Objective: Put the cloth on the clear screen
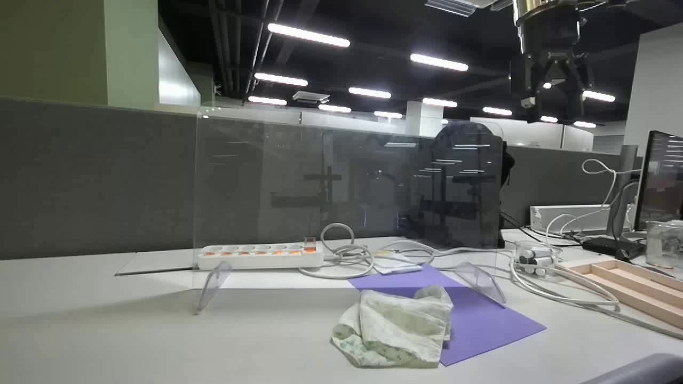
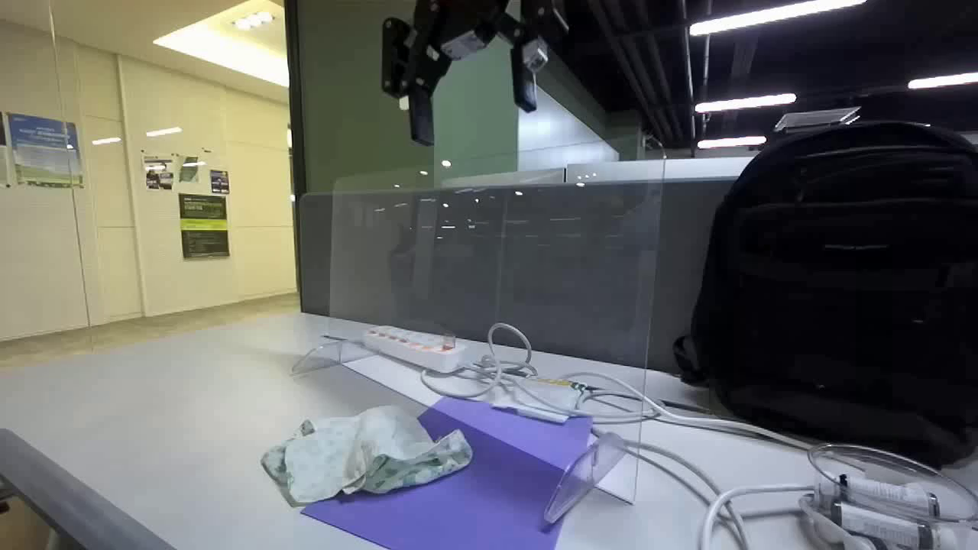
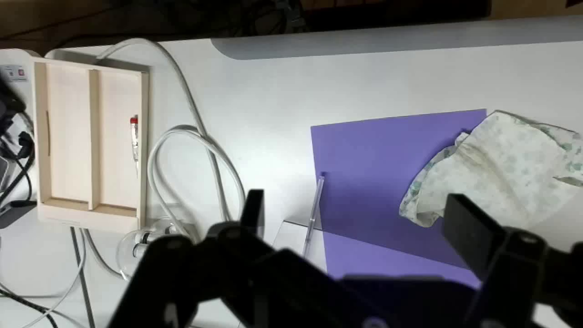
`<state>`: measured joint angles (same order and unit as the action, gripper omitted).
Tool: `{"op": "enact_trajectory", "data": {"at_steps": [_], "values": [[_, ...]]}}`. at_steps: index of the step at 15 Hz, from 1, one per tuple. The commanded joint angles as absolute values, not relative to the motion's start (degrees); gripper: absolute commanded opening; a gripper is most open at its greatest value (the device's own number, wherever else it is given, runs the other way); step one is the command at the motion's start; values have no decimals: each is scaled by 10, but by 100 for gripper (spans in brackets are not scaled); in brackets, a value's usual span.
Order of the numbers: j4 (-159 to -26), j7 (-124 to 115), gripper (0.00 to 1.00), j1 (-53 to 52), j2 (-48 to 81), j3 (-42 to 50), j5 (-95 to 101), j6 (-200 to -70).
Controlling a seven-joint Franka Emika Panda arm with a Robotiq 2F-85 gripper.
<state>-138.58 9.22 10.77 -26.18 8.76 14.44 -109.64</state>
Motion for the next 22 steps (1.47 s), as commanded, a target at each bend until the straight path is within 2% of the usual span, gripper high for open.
{"op": "enact_trajectory", "data": {"at_steps": [1,12,22], "values": [[-1386,90,100,103,-262,92,146,-1095],[-1393,91,100,103,-259,92,146,-1095],[-1445,76,100,65,-254,65,109,-1150]]}}
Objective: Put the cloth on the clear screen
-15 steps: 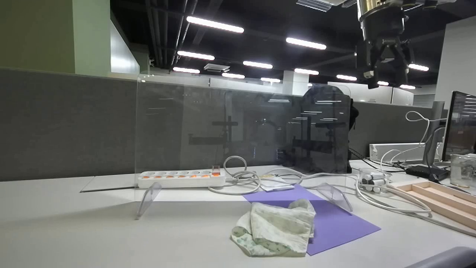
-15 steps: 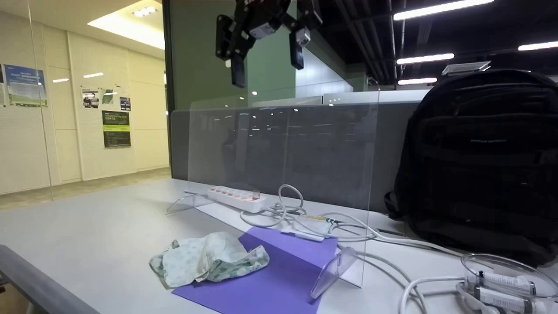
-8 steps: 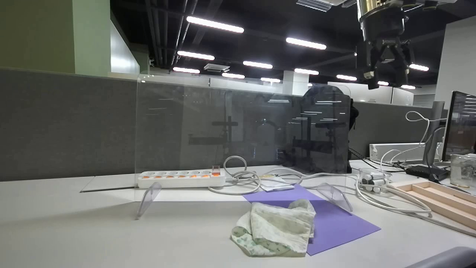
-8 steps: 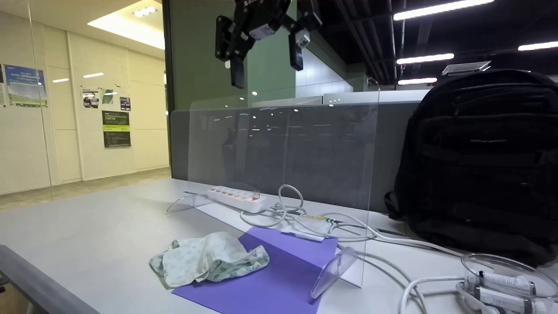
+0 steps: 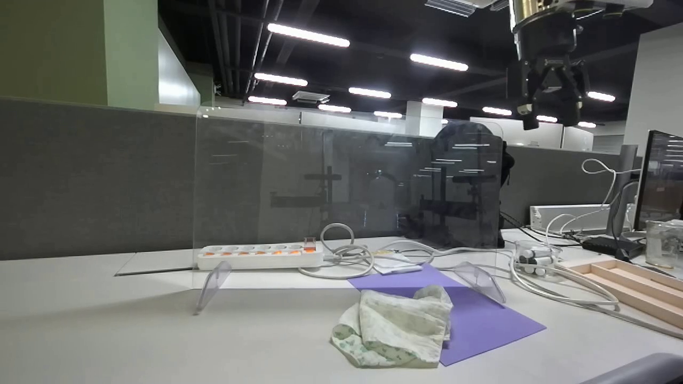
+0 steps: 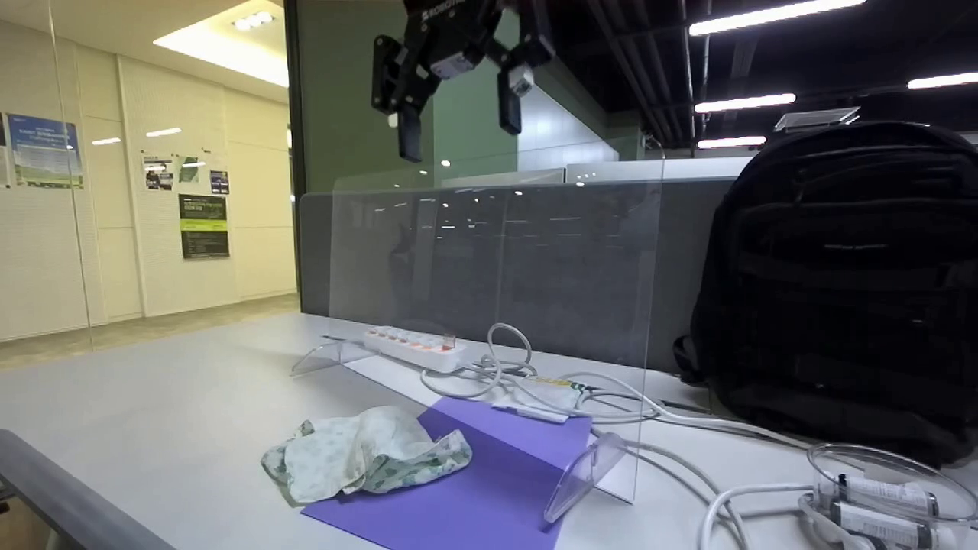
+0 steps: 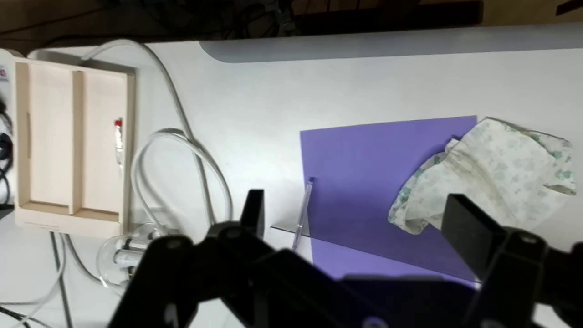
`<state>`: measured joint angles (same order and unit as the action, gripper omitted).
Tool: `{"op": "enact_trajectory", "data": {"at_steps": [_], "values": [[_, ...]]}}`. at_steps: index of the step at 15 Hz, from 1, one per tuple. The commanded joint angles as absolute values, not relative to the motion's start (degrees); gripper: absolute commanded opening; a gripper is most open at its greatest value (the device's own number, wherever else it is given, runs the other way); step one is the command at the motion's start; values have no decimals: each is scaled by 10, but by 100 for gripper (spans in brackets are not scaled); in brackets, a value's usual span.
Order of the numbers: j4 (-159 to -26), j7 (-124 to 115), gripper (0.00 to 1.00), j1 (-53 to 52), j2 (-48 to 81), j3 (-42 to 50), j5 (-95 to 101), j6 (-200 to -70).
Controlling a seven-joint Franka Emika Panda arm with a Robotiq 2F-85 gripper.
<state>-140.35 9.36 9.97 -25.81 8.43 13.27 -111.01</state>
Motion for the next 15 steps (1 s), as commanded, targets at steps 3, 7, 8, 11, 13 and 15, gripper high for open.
{"op": "enact_trajectory", "data": {"at_steps": [3,7,8,11,13,15], "values": [[-1446,87,100,60,-249,62,106,-1151],[-1454,86,100,54,-242,58,102,-1160],[-1458,82,100,52,-241,56,101,-1169],[-1468,44,100,40,-229,41,67,-1170],[-1478,20,100,30,-216,30,33,-1183],[-1492,0,100,22,-201,18,12,-1222]]}}
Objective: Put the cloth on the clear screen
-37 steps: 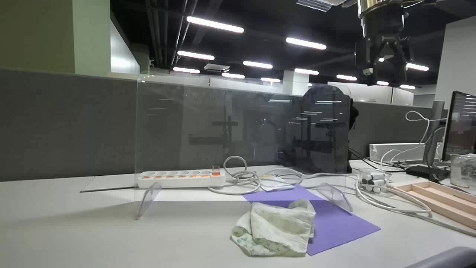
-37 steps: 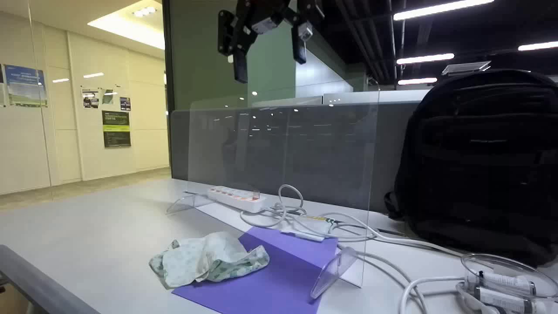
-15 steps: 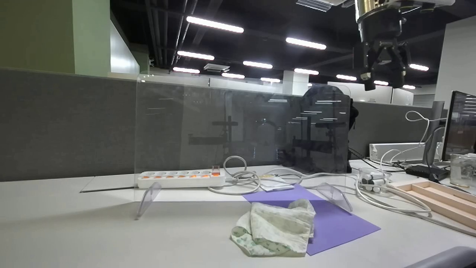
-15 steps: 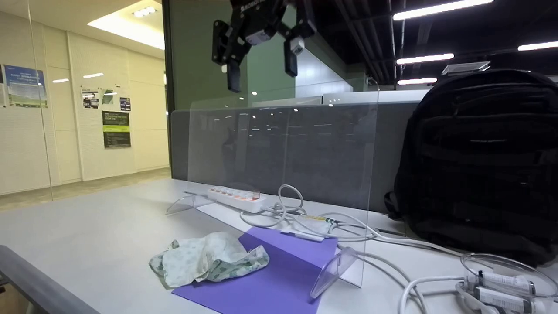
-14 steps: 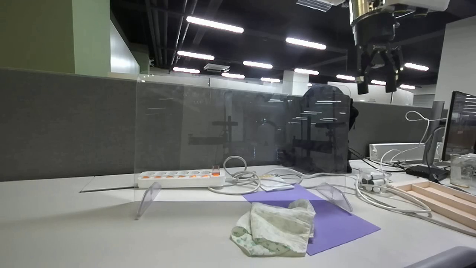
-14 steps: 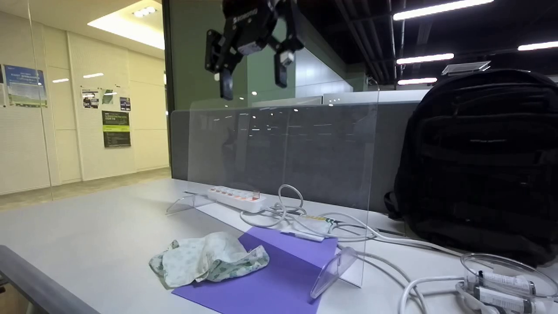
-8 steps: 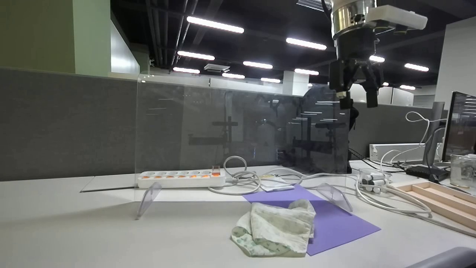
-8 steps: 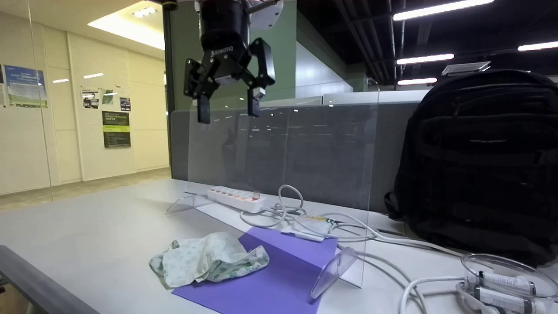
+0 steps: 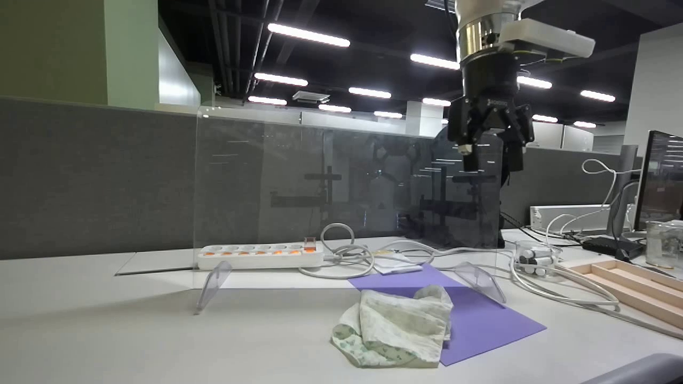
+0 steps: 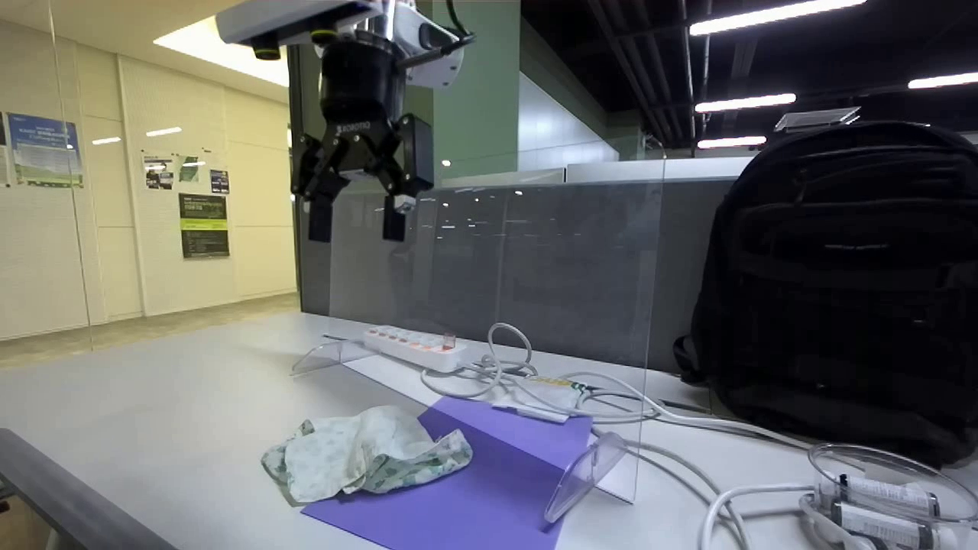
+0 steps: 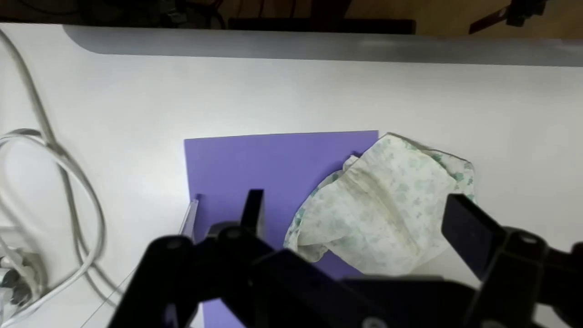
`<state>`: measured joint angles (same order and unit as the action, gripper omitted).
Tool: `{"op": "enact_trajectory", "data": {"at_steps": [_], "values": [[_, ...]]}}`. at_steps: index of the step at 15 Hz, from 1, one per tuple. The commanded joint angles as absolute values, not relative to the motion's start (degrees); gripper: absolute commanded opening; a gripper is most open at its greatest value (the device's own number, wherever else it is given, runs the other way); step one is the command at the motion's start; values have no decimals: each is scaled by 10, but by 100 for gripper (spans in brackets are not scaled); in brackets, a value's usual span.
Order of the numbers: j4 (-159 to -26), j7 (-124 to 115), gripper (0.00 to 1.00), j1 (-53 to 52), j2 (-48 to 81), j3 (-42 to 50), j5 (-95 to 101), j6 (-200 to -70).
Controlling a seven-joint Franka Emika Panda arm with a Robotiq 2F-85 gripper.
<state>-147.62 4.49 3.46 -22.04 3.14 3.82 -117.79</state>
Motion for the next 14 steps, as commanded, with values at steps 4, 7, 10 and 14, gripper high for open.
{"op": "enact_trajectory", "data": {"at_steps": [4,7,10,14], "values": [[-1522,-67,100,23,-168,-9,19,-1348],[-1541,-124,100,36,-136,-27,55,-1423],[-1540,-121,100,32,-128,-22,62,-1421],[-1546,-155,100,41,-106,-27,94,-1444]]}}
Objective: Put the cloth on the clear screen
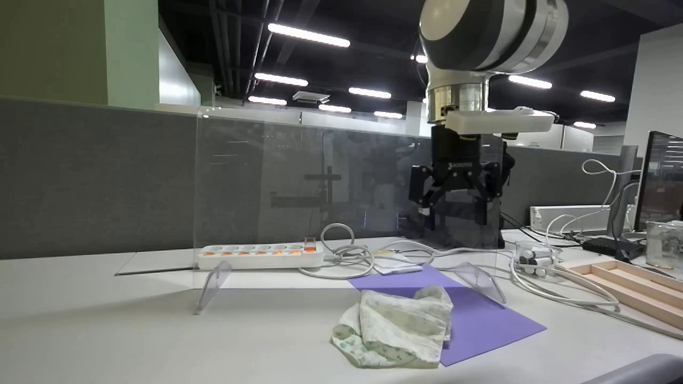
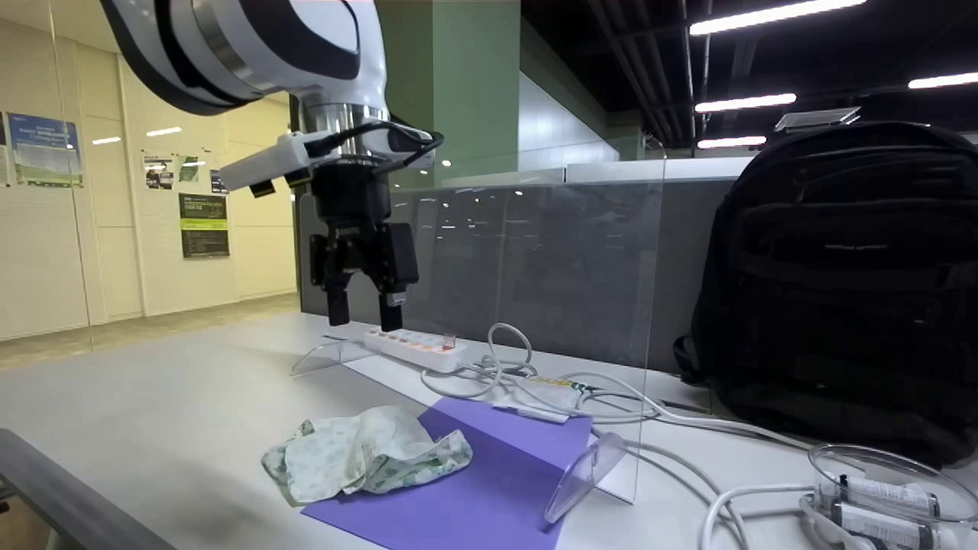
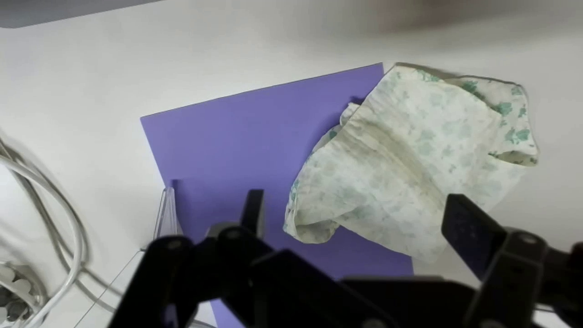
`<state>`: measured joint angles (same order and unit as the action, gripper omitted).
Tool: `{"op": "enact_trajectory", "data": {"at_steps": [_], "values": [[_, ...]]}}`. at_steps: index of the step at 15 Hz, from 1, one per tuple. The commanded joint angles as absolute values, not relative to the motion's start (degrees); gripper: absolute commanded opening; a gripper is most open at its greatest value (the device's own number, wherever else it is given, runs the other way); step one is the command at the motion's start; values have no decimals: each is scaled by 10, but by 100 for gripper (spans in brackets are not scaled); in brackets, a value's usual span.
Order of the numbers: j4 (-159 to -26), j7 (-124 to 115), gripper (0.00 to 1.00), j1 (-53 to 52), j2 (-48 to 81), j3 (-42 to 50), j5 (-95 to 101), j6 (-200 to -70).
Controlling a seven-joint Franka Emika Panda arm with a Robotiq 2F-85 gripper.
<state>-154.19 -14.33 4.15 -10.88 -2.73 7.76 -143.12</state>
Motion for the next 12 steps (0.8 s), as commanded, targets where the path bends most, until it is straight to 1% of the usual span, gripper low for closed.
{"op": "enact_trajectory", "data": {"at_steps": [1,7,12], "values": [[-1547,-159,100,45,-95,-26,100,-1452],[-1554,-158,100,54,-21,-5,103,-1540],[-1548,-166,100,43,50,19,145,-1606]]}}
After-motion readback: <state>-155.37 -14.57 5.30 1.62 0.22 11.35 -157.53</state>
